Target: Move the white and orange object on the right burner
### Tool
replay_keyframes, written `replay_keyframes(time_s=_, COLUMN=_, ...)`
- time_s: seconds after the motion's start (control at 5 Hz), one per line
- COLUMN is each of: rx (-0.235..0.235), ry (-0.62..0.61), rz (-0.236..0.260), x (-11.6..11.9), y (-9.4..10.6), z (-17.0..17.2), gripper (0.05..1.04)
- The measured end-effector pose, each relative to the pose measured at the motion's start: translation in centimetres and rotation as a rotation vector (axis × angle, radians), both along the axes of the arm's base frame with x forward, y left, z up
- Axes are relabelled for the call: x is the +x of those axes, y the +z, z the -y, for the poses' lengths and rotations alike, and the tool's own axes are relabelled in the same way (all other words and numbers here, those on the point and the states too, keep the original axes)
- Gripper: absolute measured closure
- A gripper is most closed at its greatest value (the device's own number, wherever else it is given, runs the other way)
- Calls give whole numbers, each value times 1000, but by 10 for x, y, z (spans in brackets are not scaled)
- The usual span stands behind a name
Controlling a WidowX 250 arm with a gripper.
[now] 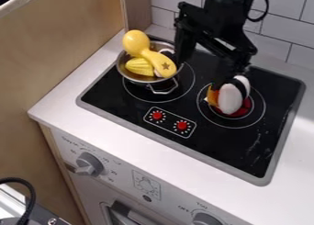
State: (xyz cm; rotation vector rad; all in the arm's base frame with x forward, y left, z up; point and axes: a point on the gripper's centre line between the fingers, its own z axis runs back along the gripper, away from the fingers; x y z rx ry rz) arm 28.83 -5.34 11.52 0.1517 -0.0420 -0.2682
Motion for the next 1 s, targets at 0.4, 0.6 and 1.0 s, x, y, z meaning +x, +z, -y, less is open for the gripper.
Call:
replay_keyframes(time_s=0.4, rx=-105, ry=13, rz=89, x=-18, y=10, z=-3, gripper=83)
replay_keyframes(time_s=0.6, rx=-106, ry=-1, rz=119, x=-25, y=14, z=-8, gripper=83)
replay_keyframes(time_s=1.0, rx=-44, ry=-57, rz=151, x=-24, y=22, z=-24, gripper=83)
